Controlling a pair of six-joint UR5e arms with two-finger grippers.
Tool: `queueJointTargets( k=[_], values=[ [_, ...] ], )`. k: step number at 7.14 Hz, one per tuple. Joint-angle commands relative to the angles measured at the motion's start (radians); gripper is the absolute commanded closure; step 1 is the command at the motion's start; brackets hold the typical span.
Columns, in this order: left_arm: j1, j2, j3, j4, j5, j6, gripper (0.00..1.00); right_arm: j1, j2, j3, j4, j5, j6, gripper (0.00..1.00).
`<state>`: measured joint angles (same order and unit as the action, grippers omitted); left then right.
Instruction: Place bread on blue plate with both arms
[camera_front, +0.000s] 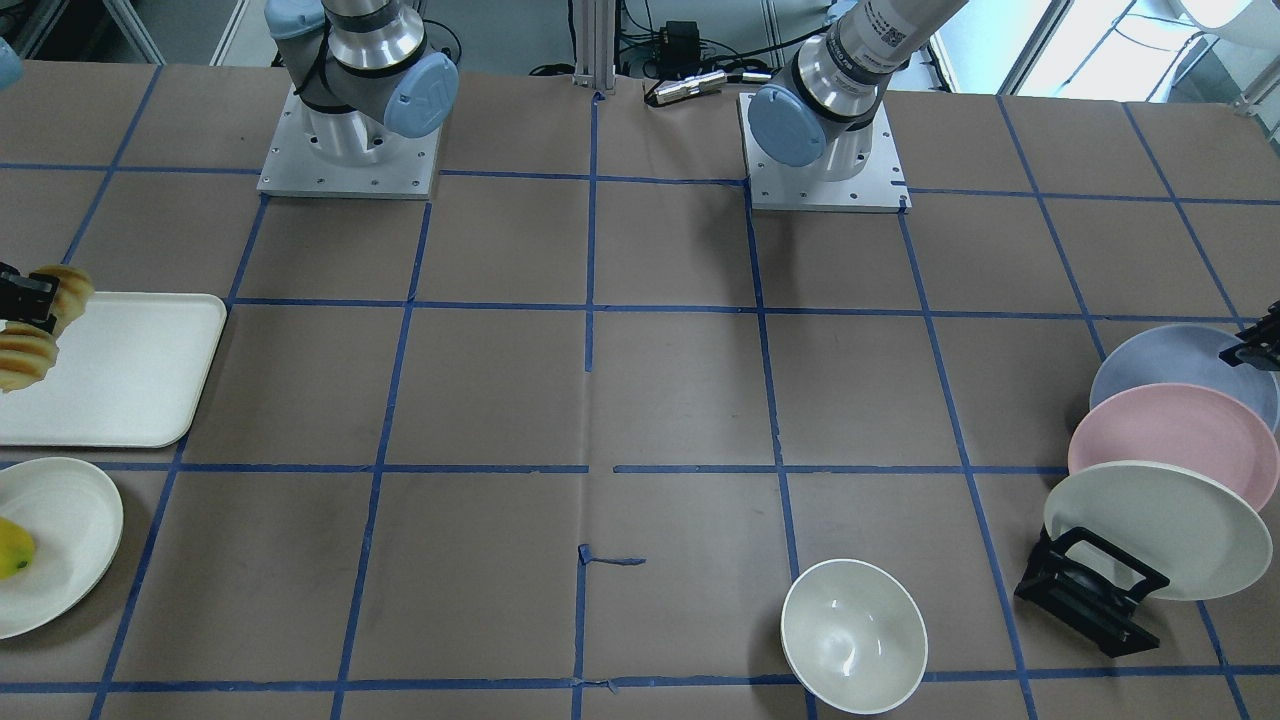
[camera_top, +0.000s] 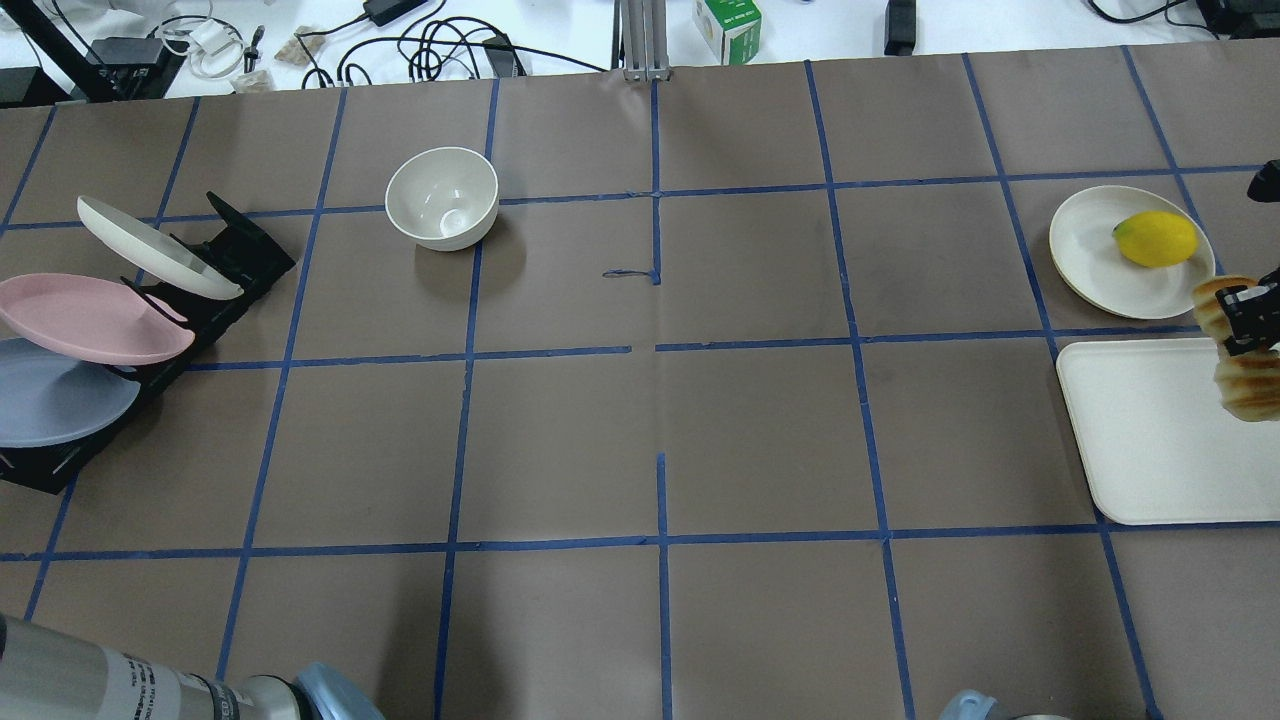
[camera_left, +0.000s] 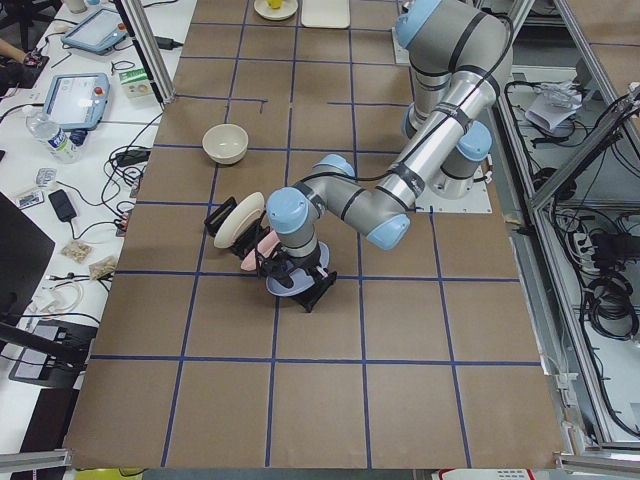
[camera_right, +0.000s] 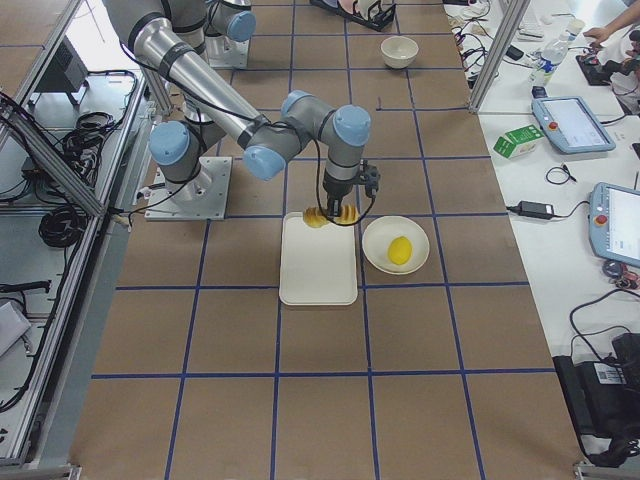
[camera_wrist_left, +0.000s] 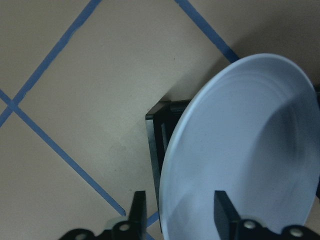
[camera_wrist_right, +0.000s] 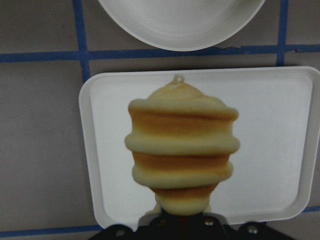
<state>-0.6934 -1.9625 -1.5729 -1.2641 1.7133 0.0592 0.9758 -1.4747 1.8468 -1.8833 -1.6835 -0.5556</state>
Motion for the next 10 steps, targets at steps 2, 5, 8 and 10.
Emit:
queueJointTargets(
  k=[2,5,8,10],
  values=[
    [-0.002,0.013,0.011,-0.004,-0.001,0.002,1.0,0.159,-0.019,-0.219,0.3,0.038,0.225,1.0],
    [-0.011,0.065,0.016,-0.047,0.002,0.036,1.0,0.311,-0.018,-0.284,0.365,0.106,0.416,1.0],
    [-0.021,0.143,0.017,-0.177,0.003,-0.002,1.0,0.323,-0.013,-0.288,0.372,0.212,0.451,1.0],
    [-0.069,0.21,0.019,-0.393,-0.006,-0.108,1.0,0.417,-0.018,-0.293,0.368,0.199,0.576,1.0]
  ],
)
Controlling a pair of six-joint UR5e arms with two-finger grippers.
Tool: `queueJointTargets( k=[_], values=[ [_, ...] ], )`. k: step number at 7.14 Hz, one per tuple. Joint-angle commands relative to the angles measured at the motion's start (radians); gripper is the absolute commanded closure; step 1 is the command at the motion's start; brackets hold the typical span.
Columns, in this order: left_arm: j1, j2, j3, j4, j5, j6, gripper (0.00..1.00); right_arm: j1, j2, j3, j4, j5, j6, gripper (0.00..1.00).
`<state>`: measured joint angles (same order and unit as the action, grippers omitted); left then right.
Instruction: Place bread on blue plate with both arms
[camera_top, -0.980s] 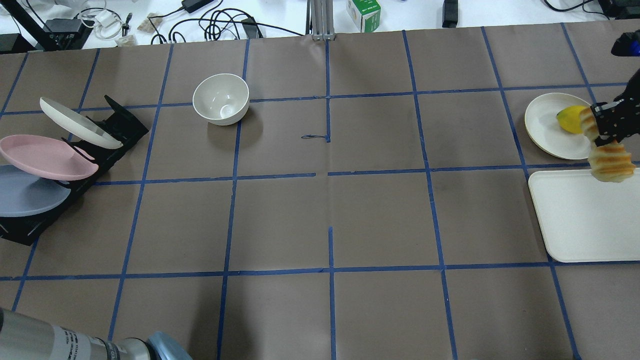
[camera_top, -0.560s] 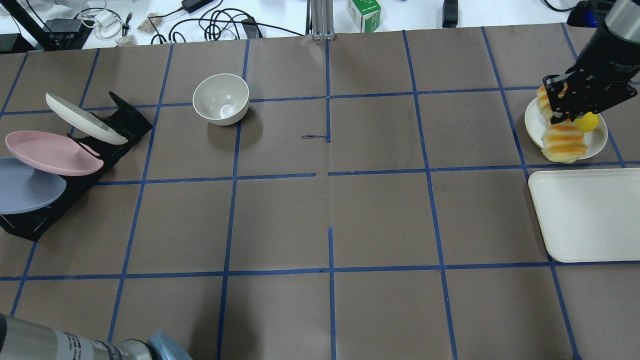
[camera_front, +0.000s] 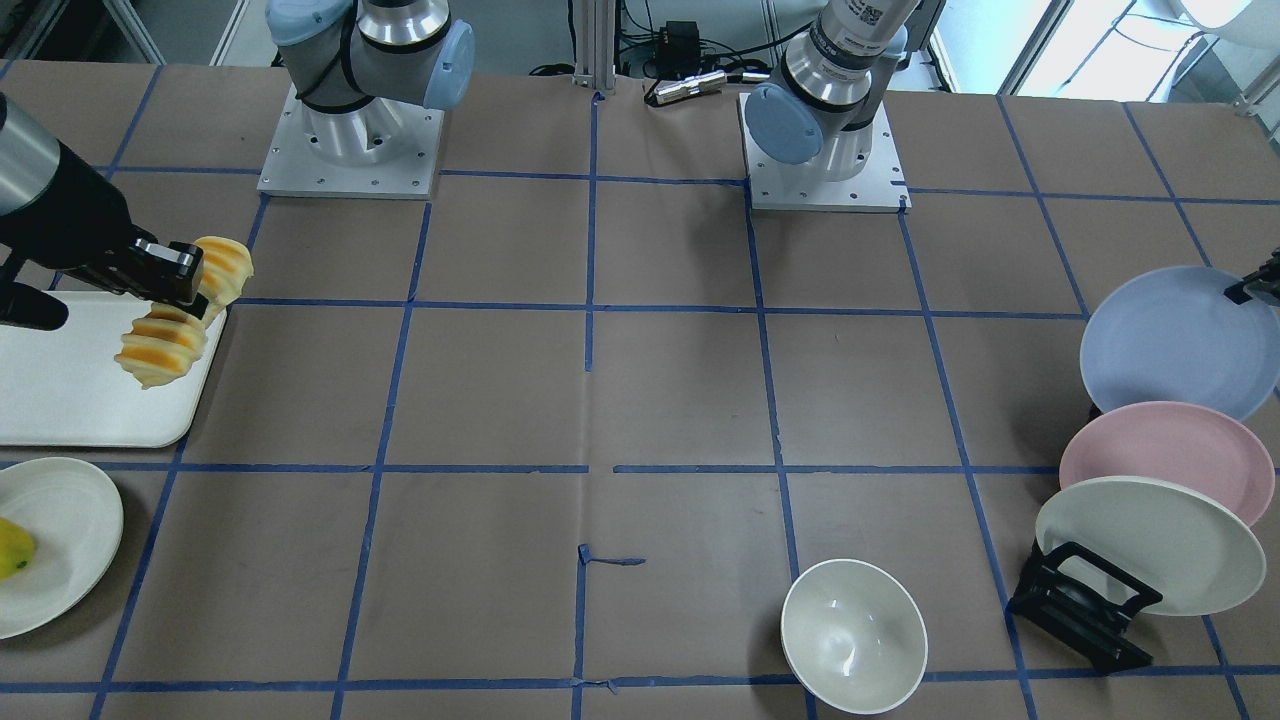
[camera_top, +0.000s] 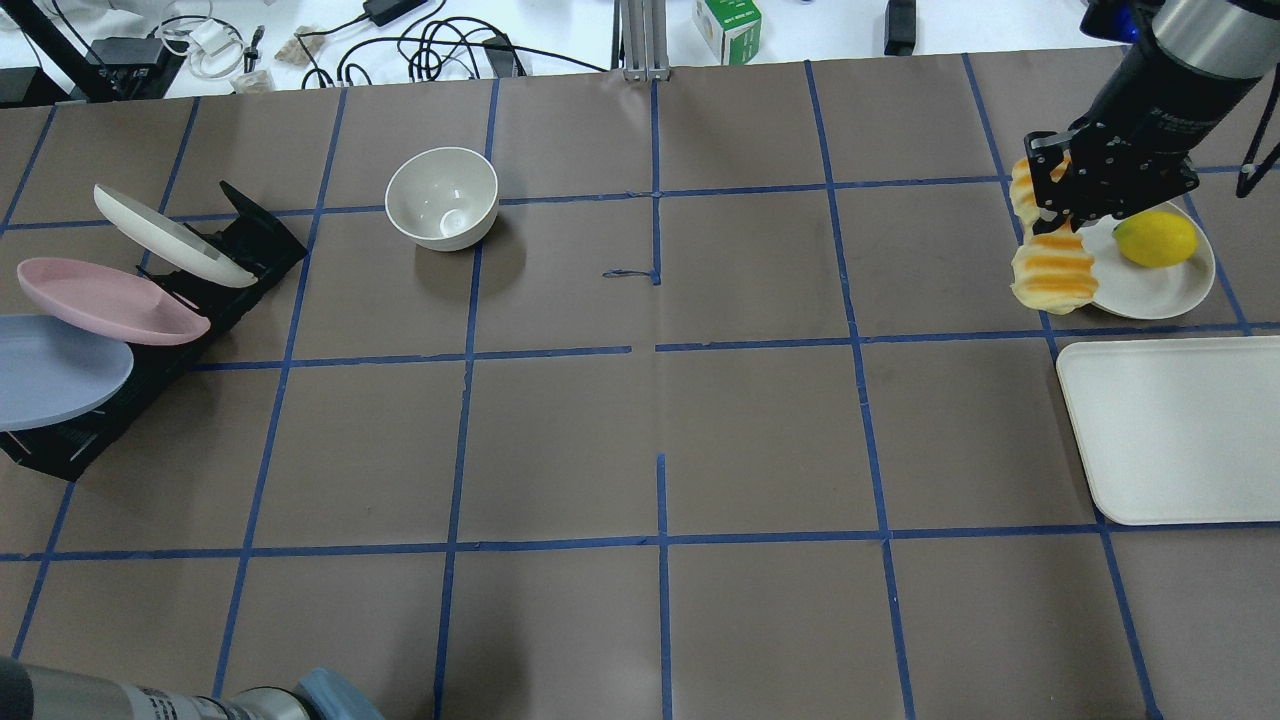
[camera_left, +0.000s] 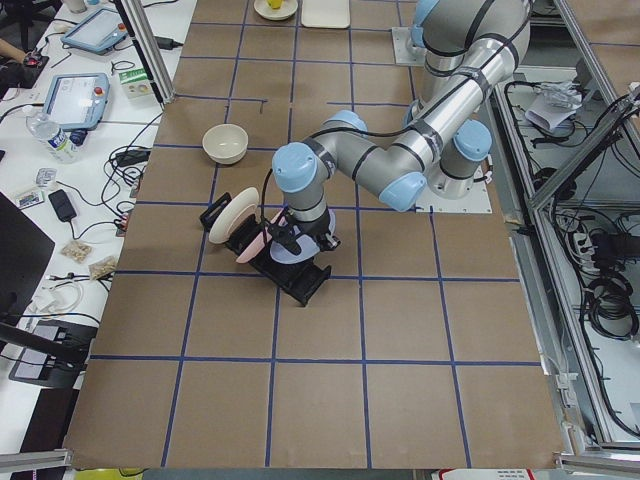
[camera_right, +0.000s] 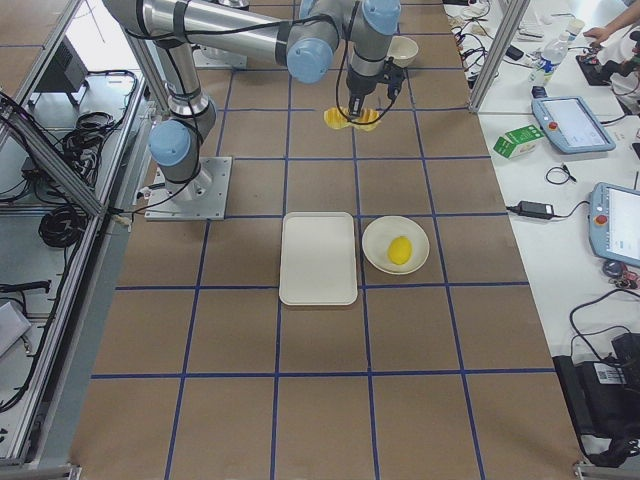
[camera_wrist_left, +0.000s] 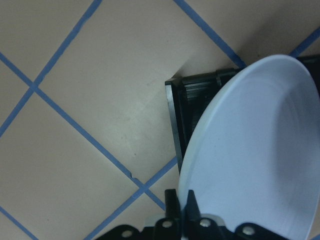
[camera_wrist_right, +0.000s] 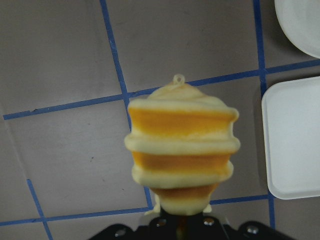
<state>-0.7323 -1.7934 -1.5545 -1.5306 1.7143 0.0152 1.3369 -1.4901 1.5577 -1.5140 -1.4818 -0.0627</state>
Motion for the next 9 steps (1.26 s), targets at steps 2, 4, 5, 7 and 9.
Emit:
queueJointTargets(
  k=[2,4,5,7,9],
  values=[
    [-0.12,0.092,-0.002,-0.256,-0.012,-0.182,1.0,0.158,0.007,-0.048,0.0,-0.002,0.235,1.0],
    [-0.249,0.103,-0.015,-0.286,-0.175,-0.239,1.0,0.189,0.01,-0.051,-0.002,0.005,0.285,1.0],
    [-0.354,0.097,-0.021,-0.28,-0.179,-0.264,1.0,0.196,0.011,-0.051,-0.003,0.006,0.291,1.0],
    [-0.537,0.074,-0.094,-0.05,-0.278,-0.25,1.0,0.229,0.014,-0.054,-0.012,-0.002,0.293,1.0],
    [-0.692,0.036,-0.246,0.318,-0.413,-0.2,1.0,0.275,0.062,-0.123,-0.003,-0.005,0.303,1.0]
  ],
)
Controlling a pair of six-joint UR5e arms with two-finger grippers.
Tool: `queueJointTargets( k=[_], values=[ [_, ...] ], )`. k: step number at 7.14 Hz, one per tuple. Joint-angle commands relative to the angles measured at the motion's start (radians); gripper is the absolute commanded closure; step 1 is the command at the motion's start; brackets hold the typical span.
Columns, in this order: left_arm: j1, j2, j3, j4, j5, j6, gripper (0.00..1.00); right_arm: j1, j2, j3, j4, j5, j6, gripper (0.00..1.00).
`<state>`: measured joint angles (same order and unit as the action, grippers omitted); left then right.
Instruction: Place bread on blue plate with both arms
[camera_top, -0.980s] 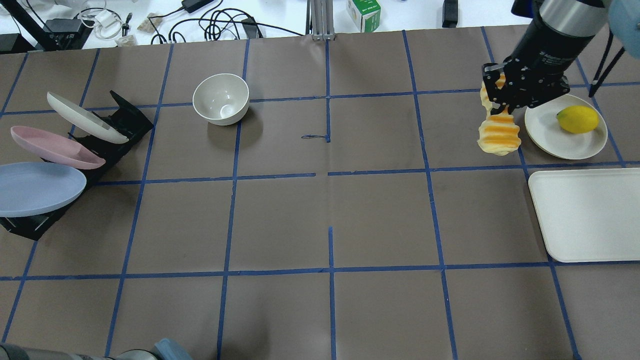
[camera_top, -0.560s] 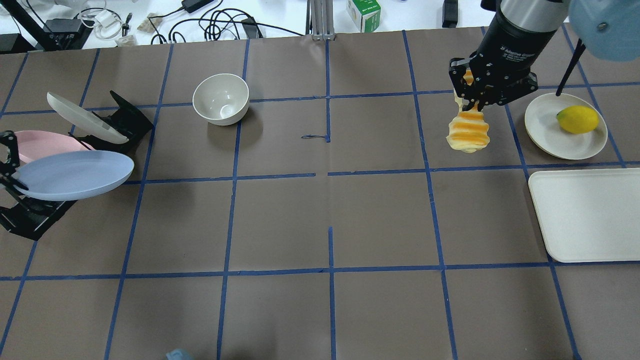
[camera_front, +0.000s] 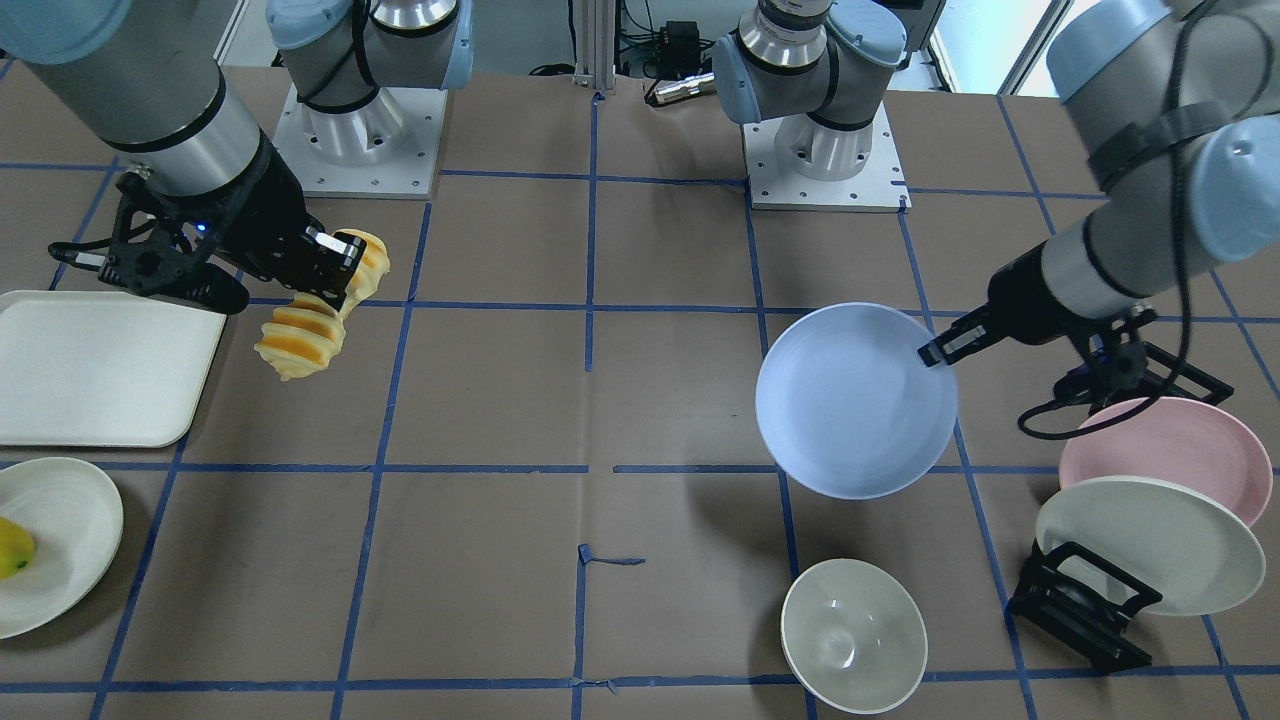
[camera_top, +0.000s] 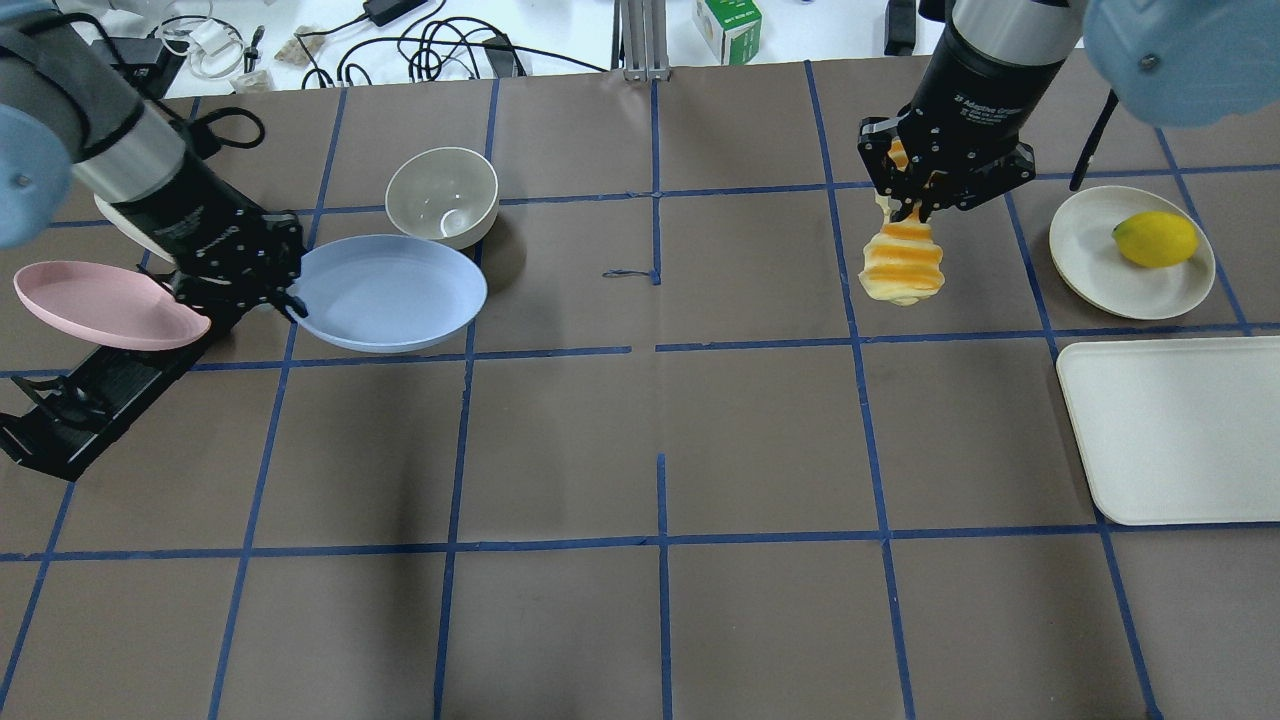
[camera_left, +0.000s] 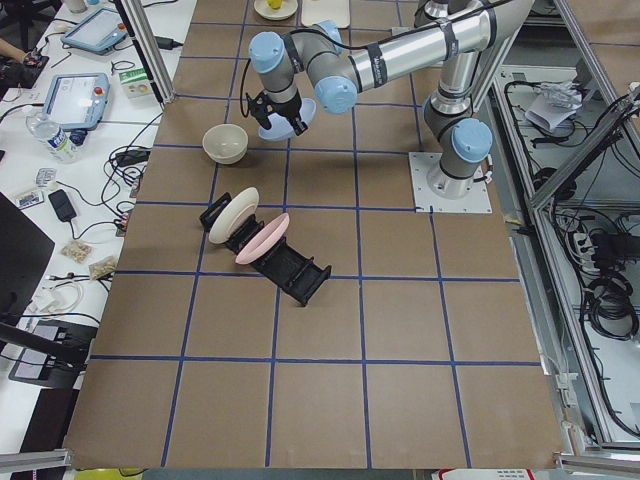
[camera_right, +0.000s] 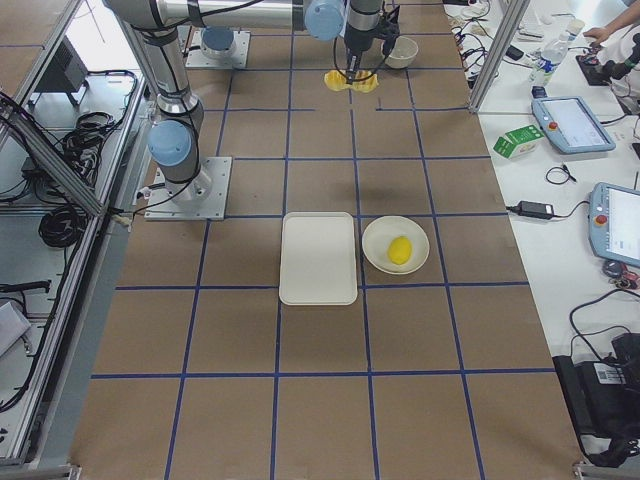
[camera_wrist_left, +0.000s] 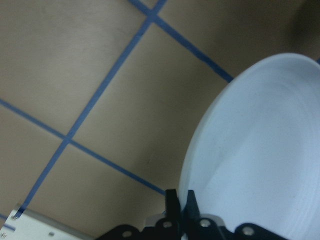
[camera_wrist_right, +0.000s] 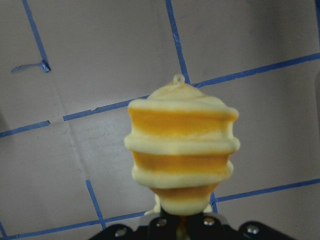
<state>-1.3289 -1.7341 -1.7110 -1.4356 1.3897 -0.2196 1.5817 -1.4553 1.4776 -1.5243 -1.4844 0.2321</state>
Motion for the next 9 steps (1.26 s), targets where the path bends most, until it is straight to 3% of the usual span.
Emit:
queueJointTargets(
  k=[1,2,4,6,7,8,9],
  values=[
    [-0.123,-0.059,-0.178,0.441,-0.235,0.031,1.0,0.062,0.05,-0.069,0.01,-0.005,0.038,1.0],
    [-0.134,-0.094,-0.25,0.563,-0.314,0.032,1.0,0.092,0.064,-0.085,0.009,-0.004,0.062,1.0],
    [-0.2,-0.177,-0.302,0.812,-0.325,0.025,1.0,0.125,0.082,-0.094,0.004,-0.004,0.09,1.0],
    [-0.24,-0.255,-0.3,0.856,-0.325,0.032,1.0,0.148,0.124,-0.094,0.0,-0.005,0.118,1.0],
    [-0.271,-0.266,-0.294,0.857,-0.311,0.016,0.86,0.159,0.15,-0.094,-0.023,-0.007,0.119,1.0],
    [-0.277,-0.268,-0.291,0.859,-0.302,-0.048,0.51,0.178,0.198,-0.094,-0.096,-0.01,0.118,1.0],
    [-0.28,-0.242,-0.277,0.859,-0.208,-0.059,0.01,0.219,0.223,-0.091,-0.114,-0.031,0.106,1.0]
  ],
)
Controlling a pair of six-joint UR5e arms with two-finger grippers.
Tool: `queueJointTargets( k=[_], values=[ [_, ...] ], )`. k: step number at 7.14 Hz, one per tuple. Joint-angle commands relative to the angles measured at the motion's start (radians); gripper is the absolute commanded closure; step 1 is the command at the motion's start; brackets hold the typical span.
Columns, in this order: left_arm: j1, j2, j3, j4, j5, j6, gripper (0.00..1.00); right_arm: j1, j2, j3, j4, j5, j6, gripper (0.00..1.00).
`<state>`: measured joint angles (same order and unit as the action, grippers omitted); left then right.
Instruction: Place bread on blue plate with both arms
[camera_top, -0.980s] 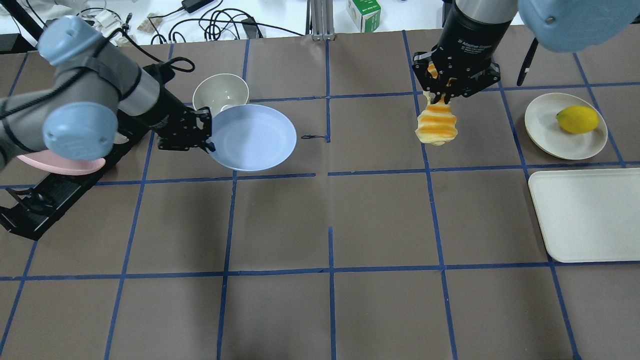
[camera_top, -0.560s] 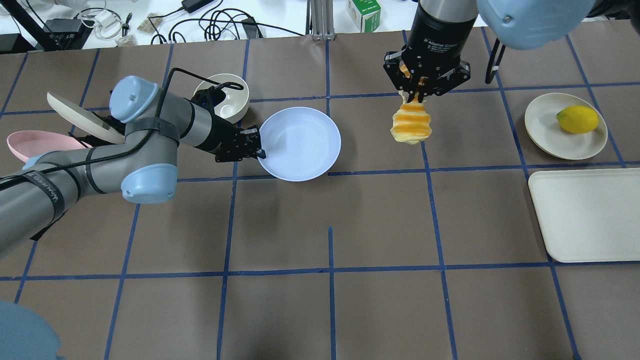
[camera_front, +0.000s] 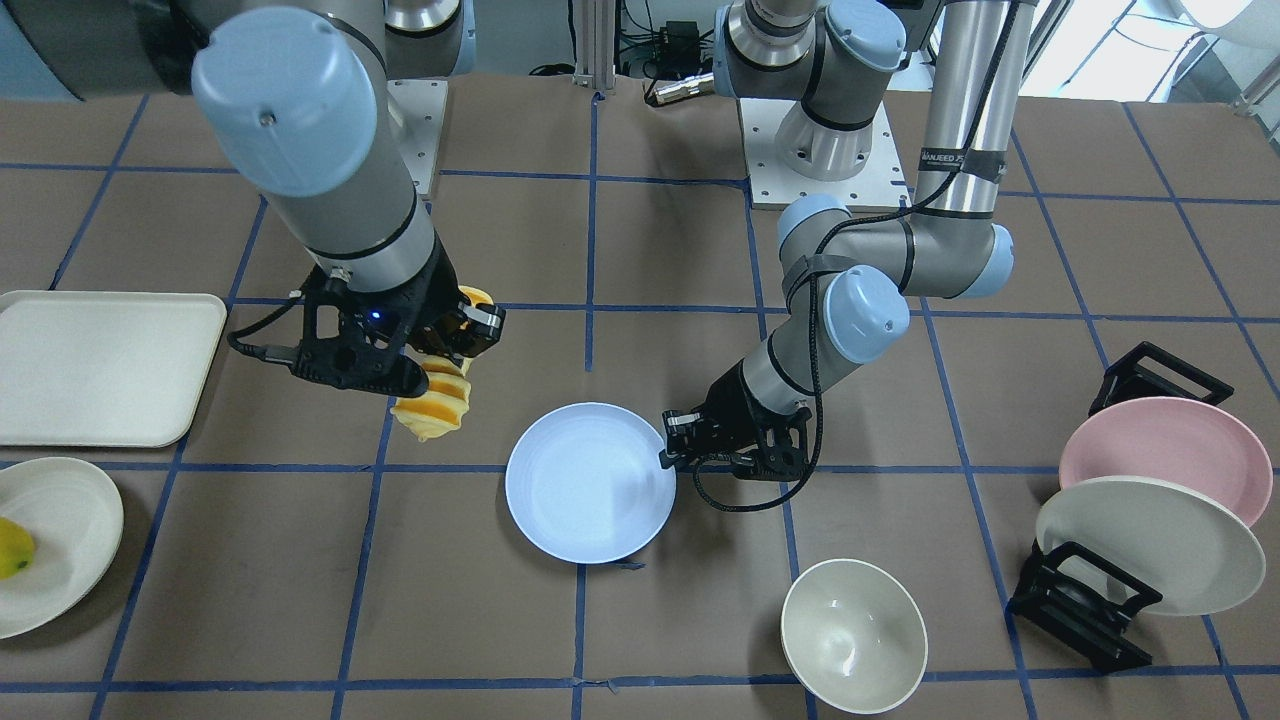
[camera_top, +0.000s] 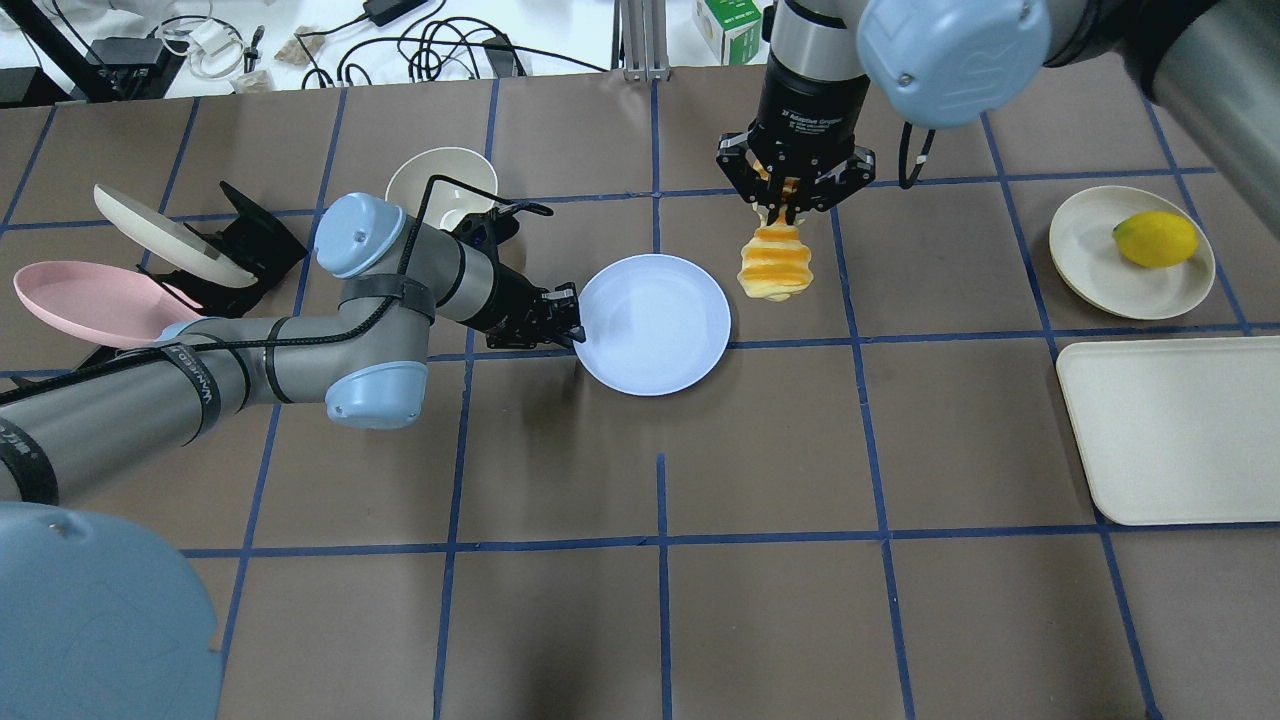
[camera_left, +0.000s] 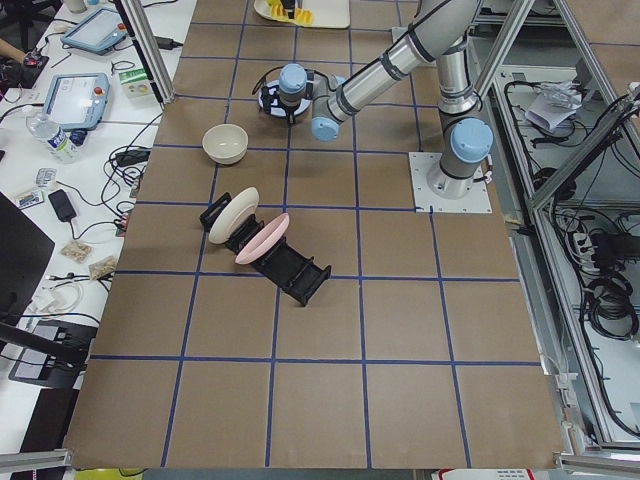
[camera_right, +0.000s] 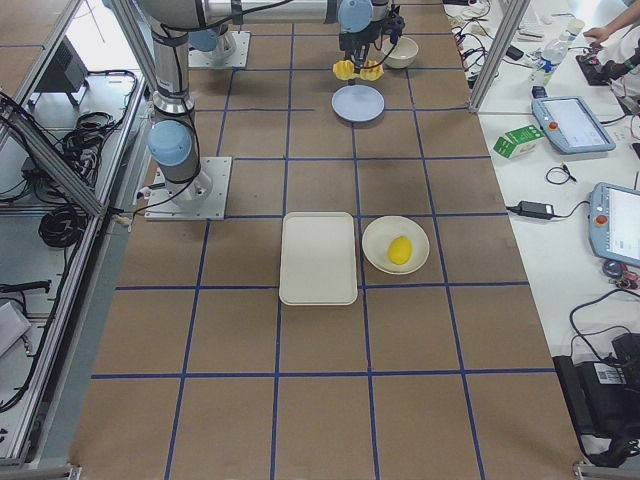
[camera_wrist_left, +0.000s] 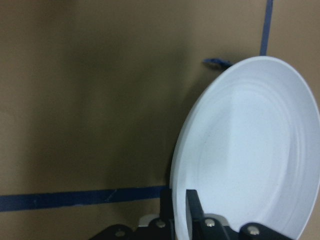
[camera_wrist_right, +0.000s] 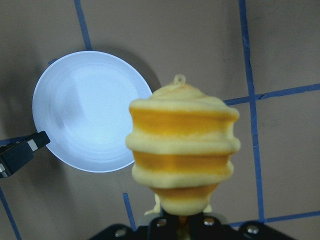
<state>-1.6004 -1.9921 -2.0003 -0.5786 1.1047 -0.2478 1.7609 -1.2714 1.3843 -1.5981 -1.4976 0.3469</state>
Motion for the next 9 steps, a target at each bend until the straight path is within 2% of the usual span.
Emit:
queueJointTargets(
  k=[1,2,4,5,6,8,9],
  values=[
    [-0.013,0.031,0.049,-0.019,0.183,-0.019,0.0,0.06,0.073,0.007,-0.072,-0.018,-0.012,1.0],
    [-0.01,0.056,0.104,-0.132,0.211,-0.018,0.0,0.071,0.105,0.01,-0.118,-0.01,-0.022,1.0],
    [-0.042,0.139,0.249,-0.46,0.338,0.017,0.0,0.123,0.171,0.012,-0.193,-0.009,-0.054,1.0],
    [-0.047,0.192,0.306,-0.581,0.34,0.054,0.0,0.135,0.219,0.01,-0.215,-0.007,-0.049,1.0],
    [-0.047,0.237,0.365,-0.712,0.381,0.065,0.0,0.138,0.254,0.012,-0.294,-0.006,-0.042,1.0],
    [-0.038,0.315,0.466,-0.965,0.418,0.159,0.0,0.156,0.286,0.024,-0.304,-0.004,-0.04,1.0],
    [-0.038,0.358,0.465,-1.006,0.508,0.165,0.0,0.158,0.294,0.039,-0.312,0.002,-0.04,1.0]
  ],
)
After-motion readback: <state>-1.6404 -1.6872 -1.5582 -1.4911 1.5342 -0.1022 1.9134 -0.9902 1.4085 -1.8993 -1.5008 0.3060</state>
